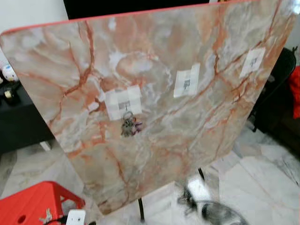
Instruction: Hang keys on a hook
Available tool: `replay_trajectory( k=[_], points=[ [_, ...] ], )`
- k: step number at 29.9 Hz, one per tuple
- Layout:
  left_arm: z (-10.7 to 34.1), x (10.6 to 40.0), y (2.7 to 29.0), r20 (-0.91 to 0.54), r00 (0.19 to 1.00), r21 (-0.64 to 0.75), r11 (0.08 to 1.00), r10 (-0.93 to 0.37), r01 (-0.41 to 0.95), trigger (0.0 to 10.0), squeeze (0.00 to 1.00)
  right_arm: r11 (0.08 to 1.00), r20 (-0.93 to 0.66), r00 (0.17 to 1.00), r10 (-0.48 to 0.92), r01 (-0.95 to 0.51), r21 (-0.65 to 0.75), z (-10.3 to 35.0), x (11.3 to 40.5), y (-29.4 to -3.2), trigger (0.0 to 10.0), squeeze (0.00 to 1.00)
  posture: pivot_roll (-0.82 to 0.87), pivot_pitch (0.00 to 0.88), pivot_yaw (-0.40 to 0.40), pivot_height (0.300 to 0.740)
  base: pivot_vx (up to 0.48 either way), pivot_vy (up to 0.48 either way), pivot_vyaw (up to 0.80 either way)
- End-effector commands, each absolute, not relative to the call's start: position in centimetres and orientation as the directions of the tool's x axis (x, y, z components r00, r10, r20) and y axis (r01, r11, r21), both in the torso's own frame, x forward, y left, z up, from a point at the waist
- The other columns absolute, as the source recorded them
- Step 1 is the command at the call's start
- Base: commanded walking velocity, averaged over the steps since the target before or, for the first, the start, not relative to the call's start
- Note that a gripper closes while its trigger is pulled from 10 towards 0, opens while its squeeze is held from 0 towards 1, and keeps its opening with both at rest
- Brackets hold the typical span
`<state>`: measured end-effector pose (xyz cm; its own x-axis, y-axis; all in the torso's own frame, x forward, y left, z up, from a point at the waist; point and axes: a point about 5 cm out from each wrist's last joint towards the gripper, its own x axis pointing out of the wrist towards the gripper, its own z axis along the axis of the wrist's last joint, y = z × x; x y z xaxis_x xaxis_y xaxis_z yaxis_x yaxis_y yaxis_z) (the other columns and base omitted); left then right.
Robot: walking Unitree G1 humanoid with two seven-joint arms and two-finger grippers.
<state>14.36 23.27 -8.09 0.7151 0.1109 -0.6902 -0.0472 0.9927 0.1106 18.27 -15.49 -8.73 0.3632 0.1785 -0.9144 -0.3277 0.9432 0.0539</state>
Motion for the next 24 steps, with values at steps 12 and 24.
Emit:
replay_trajectory(
  k=[12,24],
  points=[
    [-8.5,13.7,23.8,-0.744,0.657,0.106,0.992,0.122,-0.064,10.0,0.00,0.814,-0.928,0.370,0.026,-0.547,-0.195,-8.8,18.2,-17.3,10.0,0.00,0.05,0.000,-0.027,0.728,0.000,0.000,0.00],
    [-8.1,14.1,24.7,-0.733,0.669,0.122,0.991,0.122,-0.046,10.0,0.00,0.525,-0.845,0.512,0.155,-0.767,-0.368,-5.7,23.4,-16.7,10.0,0.00,0.04,0.000,-0.027,0.728,0.000,0.000,0.00]
  ],
)
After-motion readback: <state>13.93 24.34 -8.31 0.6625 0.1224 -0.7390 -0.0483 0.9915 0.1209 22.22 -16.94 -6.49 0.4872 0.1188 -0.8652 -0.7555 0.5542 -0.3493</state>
